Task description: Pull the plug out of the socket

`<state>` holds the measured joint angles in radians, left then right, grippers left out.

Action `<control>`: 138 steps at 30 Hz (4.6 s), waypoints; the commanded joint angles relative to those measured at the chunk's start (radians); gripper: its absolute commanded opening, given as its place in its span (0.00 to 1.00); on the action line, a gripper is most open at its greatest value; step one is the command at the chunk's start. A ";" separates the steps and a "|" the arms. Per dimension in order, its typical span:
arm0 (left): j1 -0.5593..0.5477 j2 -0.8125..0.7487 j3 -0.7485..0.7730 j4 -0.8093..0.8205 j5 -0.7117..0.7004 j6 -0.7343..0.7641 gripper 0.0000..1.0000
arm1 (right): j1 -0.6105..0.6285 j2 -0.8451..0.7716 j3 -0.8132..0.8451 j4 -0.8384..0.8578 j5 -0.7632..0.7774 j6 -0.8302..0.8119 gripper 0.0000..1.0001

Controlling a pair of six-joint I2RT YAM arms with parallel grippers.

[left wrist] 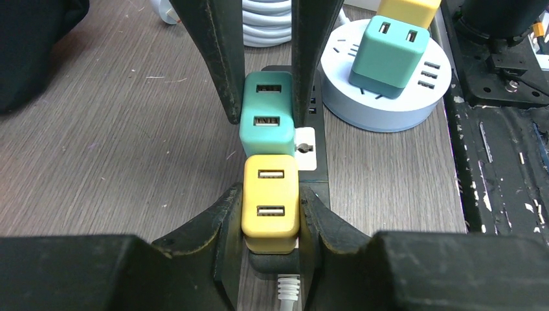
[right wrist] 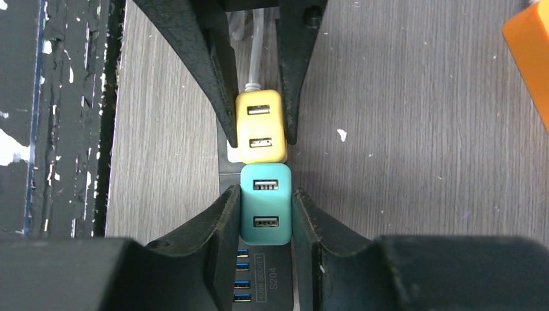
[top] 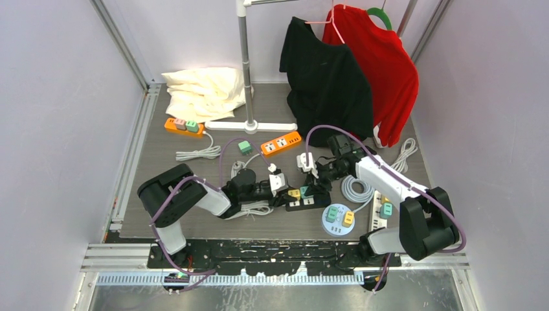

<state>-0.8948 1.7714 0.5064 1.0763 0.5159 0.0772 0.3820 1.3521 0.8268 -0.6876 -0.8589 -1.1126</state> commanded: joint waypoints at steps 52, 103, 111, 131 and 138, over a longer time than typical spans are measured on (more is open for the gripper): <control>-0.132 -0.462 0.379 -1.140 -0.788 -0.744 0.98 | -0.138 0.149 0.242 0.202 -0.195 1.180 0.05; -0.132 -0.385 0.332 -1.108 -1.158 -0.541 0.00 | -0.176 0.119 0.255 0.146 -0.143 1.071 0.59; 0.032 -0.350 0.339 -1.120 -1.181 -0.457 0.00 | -0.183 0.120 0.251 0.146 -0.141 1.060 0.59; 0.283 0.040 0.661 -1.189 -1.080 -0.413 0.00 | -0.186 0.126 0.247 0.145 -0.142 1.047 0.60; 0.319 0.032 0.646 -1.164 -0.971 -0.447 0.08 | -0.186 0.145 0.247 0.145 -0.144 1.045 0.60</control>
<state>-0.6014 1.8229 1.1343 -0.1196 -0.5278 -0.3416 0.2005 1.5150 1.0439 -0.5541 -0.9924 -0.0509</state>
